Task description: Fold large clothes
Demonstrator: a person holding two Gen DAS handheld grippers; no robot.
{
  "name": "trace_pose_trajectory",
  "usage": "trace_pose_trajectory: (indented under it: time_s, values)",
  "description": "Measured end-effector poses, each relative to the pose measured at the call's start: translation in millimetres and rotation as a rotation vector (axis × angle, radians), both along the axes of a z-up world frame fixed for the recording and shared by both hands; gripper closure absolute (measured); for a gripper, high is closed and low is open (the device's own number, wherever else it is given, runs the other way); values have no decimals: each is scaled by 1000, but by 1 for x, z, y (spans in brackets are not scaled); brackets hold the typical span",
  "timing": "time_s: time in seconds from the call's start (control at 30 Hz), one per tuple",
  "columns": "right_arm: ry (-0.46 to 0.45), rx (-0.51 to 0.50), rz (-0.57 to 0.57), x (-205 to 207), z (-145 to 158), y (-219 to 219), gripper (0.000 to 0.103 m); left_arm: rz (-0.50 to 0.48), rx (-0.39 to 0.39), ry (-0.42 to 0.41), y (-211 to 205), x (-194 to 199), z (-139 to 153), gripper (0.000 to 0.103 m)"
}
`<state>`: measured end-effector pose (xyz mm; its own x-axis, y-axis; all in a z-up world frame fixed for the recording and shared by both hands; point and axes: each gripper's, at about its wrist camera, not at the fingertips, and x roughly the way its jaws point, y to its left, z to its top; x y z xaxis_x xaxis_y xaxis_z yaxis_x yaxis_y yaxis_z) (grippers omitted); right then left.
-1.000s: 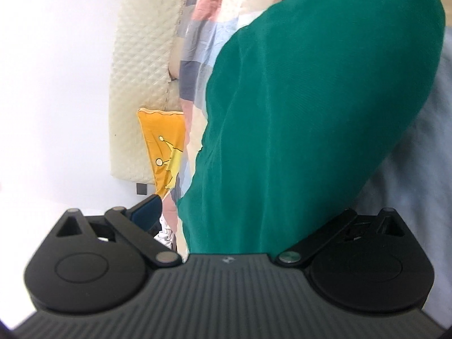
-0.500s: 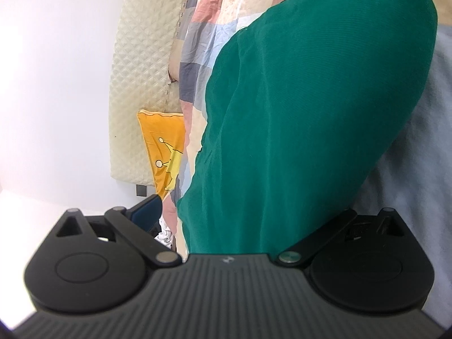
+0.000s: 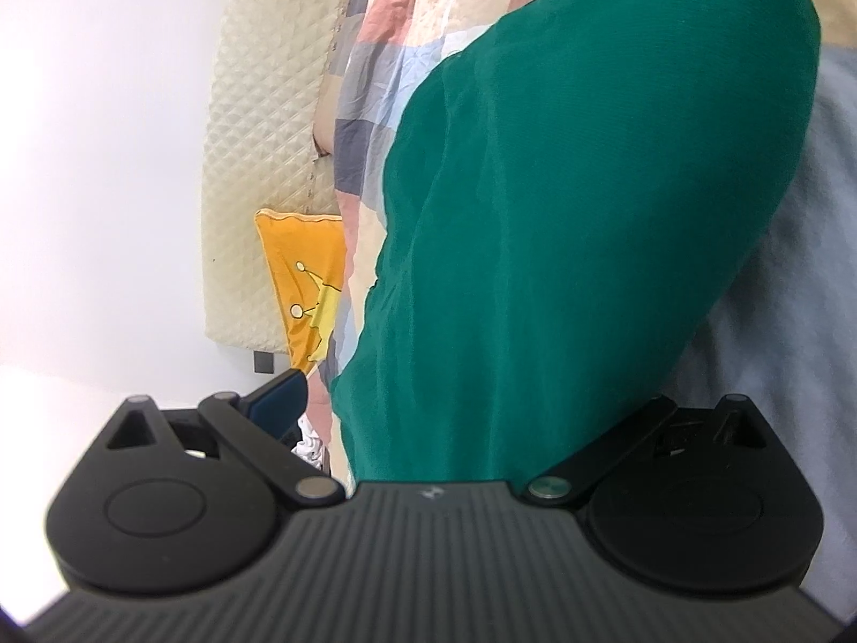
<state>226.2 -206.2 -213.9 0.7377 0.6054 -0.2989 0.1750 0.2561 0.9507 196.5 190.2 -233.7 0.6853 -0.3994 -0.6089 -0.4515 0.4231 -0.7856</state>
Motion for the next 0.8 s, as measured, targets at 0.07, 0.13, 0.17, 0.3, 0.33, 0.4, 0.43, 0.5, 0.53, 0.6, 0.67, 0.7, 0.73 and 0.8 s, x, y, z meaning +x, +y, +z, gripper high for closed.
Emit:
trace_pose_trajectory:
  time_s: [0.07, 0.13, 0.17, 0.3, 0.33, 0.4, 0.43, 0.5, 0.53, 0.6, 0.67, 0.7, 0.73, 0.8]
  values:
    - [-20, -4, 11, 0, 3, 1, 0, 56, -59, 36, 6, -4, -9, 4]
    - [-37, -8, 18, 0, 6, 2, 0, 77, -116, 46, 6, -4, -17, 4]
    - [-40, -7, 19, 0, 6, 2, 0, 66, -147, 43, 4, -1, -20, 4]
    - [-11, 63, -16, -2, 0, -8, 0, 85, -226, 15, 3, 11, -30, 4]
    - [2, 82, -28, -3, -2, -10, 0, 82, -228, 13, 2, 14, -31, 5]
    - [19, 99, -42, -5, -6, -13, 0, 102, -236, -22, 4, 17, -29, 5]
    - [24, 96, -47, -5, -6, -14, 0, 124, -231, -39, 5, 16, -27, 5]
    - [38, 87, -58, -7, -7, -15, 0, 152, -223, -44, 7, 18, -27, 6]
    - [52, 90, -66, -8, -9, -16, 0, 158, -204, -35, 11, 23, -29, 8]
    - [92, 74, -103, -12, -13, -20, 0, 167, -174, -27, 7, 27, -31, 8]
    - [124, 27, -154, -16, -15, -25, 2, 189, -171, -23, 6, 29, -31, 8]
    - [135, 19, -175, -18, -16, -27, 3, 205, -171, -22, 6, 31, -32, 8]
    - [136, 25, -185, -18, -17, -27, 3, 219, -173, -23, 6, 31, -32, 9]
    - [133, 36, -167, -16, -19, -25, 3, 241, -169, -25, 5, 29, -32, 12]
